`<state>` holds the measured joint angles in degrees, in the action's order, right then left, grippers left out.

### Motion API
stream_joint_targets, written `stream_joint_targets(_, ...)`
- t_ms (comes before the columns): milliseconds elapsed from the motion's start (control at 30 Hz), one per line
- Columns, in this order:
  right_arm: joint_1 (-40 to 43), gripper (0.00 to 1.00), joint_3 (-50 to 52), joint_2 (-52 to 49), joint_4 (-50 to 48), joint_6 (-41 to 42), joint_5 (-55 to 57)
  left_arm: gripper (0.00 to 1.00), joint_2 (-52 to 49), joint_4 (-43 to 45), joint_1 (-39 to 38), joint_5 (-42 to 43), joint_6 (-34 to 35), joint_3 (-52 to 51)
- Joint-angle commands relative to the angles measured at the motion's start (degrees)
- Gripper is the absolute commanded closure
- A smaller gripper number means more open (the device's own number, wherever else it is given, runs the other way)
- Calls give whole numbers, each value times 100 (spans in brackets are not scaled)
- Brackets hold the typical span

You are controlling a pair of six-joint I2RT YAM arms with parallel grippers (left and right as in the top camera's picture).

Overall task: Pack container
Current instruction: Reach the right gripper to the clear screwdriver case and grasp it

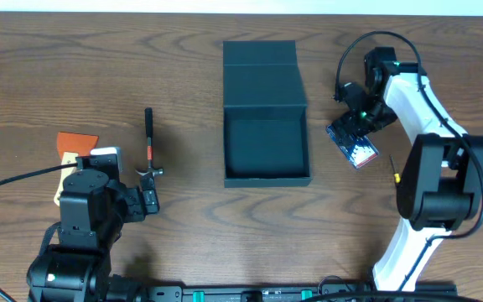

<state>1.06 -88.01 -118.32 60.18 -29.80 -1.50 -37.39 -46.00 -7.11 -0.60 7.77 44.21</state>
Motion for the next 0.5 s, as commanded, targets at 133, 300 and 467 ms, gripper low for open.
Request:
stream_joint_targets(133, 48, 1, -37, -348, -20, -116, -46, 2, 7, 109, 35, -181, 70, 116)
stream_joint_targets(300, 42, 1, -37, -358, -44, -116, -46, 1, 7, 107, 35, -181, 68, 116)
stream_joint_targets(467, 42, 1, -26, -361, -63, -118, -48, 2, 7, 107, 35, -184, 68, 116)
